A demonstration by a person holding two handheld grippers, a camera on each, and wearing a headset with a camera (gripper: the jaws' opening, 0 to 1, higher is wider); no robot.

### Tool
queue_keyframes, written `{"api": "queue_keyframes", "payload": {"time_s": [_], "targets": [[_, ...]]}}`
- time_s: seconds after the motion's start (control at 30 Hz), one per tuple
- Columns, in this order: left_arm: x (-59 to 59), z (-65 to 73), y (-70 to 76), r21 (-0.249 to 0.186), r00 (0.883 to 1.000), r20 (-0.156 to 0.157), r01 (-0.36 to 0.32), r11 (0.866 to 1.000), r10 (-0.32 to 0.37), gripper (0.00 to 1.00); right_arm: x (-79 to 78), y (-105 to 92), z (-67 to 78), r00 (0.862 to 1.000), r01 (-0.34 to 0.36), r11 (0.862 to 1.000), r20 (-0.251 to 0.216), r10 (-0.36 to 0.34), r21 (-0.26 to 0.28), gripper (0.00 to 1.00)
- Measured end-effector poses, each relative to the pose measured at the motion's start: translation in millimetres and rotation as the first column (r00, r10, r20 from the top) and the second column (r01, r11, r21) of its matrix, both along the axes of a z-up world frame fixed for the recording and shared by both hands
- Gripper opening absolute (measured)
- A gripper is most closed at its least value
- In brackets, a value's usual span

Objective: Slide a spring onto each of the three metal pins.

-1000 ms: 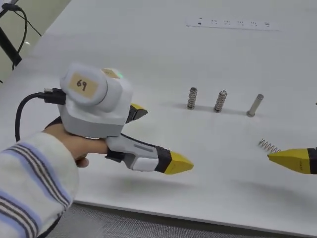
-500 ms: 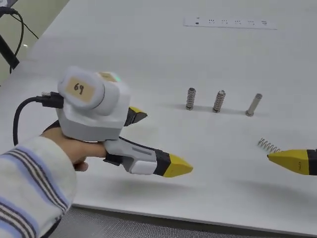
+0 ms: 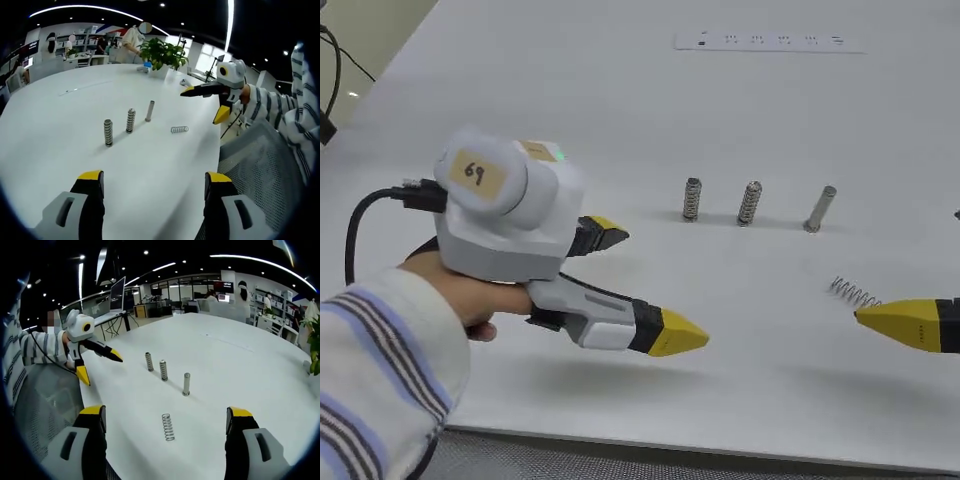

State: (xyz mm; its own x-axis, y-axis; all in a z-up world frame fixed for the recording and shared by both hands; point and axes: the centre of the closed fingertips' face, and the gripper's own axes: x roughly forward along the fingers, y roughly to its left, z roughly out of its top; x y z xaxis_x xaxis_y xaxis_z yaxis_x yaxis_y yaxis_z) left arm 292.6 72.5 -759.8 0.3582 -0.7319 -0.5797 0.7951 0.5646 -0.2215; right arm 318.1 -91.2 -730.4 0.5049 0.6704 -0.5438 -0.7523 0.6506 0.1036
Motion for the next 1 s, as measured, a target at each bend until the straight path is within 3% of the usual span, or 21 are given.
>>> {"api": "queue_keyframes", "payload": {"time_s": [0.23,0.57,0.7,0.87,1.0], "targets": [[5.6,6.3,-24.2,-0.047,0.996,0.009,0.087,0.995,-0.087,0.75,-0.2,-1.5,1.6,1.000,0.005,1.000,-0.004,-0.005,0.005,0.98],[14.5,2.7,-59.3,-0.010,0.975,0.057,0.217,0.976,-0.216,0.70,-1.5,0.6,4.2,1.000,-0.009,1.000,-0.011,0.009,0.008,0.96],[14.2,-1.2,-71.8,0.037,0.953,0.066,0.294,0.955,-0.296,0.69,-2.4,2.1,7.2,1.000,-0.006,1.000,-0.010,0.006,0.014,0.97],[19.2,-4.2,-88.5,0.068,0.934,0.084,0.343,0.937,-0.348,0.68,-4.1,2.2,7.6,1.000,-0.011,1.000,-0.010,0.011,0.010,0.96],[16.6,-6.2,-99.3,0.067,0.919,0.084,0.381,0.922,-0.386,0.64,-6.1,1.0,7.0,1.000,-0.015,1.000,-0.012,0.015,0.007,0.96]]}}
